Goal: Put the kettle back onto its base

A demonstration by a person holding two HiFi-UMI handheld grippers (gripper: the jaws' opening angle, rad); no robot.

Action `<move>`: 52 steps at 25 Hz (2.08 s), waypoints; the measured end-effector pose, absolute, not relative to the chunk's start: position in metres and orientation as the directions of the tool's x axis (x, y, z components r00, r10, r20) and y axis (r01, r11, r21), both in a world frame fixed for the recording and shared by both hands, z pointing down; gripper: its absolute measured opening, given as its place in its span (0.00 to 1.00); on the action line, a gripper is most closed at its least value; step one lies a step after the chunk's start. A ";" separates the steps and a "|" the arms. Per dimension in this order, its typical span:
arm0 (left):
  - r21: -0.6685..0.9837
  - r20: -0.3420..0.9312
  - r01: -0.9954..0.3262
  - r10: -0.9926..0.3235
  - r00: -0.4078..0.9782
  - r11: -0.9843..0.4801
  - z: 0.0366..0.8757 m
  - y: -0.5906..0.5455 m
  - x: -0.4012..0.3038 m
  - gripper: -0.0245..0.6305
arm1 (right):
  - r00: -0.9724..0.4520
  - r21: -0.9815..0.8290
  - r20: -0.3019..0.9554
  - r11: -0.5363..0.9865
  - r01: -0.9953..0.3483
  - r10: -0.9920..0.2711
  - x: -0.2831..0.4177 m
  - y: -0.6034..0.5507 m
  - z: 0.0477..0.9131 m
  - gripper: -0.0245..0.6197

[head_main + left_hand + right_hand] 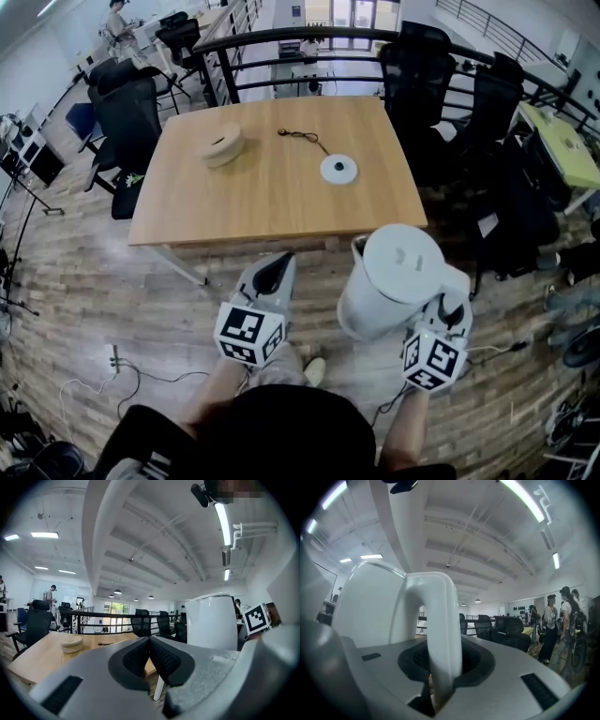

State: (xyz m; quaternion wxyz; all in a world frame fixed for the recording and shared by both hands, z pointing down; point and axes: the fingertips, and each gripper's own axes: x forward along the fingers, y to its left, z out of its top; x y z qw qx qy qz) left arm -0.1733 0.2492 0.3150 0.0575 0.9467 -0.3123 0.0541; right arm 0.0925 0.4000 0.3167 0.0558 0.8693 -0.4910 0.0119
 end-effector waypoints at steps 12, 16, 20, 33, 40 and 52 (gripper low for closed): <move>0.072 0.150 -0.592 -0.578 0.802 -0.803 0.318 0.209 -0.130 0.03 | 0.524 0.065 0.082 -0.520 -0.852 -0.848 0.135 0.363 0.322 0.16; 0.075 0.158 -0.587 -0.572 0.805 -0.806 0.321 0.180 -0.109 0.03 | 0.529 0.060 0.079 -0.526 -0.849 -0.845 0.152 0.338 0.323 0.16; 0.078 0.162 -0.573 -0.557 0.814 -0.816 0.323 0.150 -0.088 0.03 | 0.542 0.057 0.071 -0.539 -0.840 -0.837 0.168 0.311 0.322 0.16; 0.101 0.184 -0.536 -0.513 0.838 -0.838 0.321 0.052 -0.016 0.04 | 0.591 0.082 0.062 -0.586 -0.806 -0.804 0.232 0.228 0.314 0.16; 0.117 0.200 -0.535 -0.508 0.838 -0.837 0.329 0.009 0.001 0.04 | 0.588 0.095 0.067 -0.581 -0.808 -0.806 0.248 0.182 0.317 0.16; 0.128 0.225 -0.559 -0.525 0.821 -0.819 0.344 -0.064 0.004 0.03 | 0.559 0.088 0.058 -0.554 -0.828 -0.827 0.257 0.096 0.328 0.16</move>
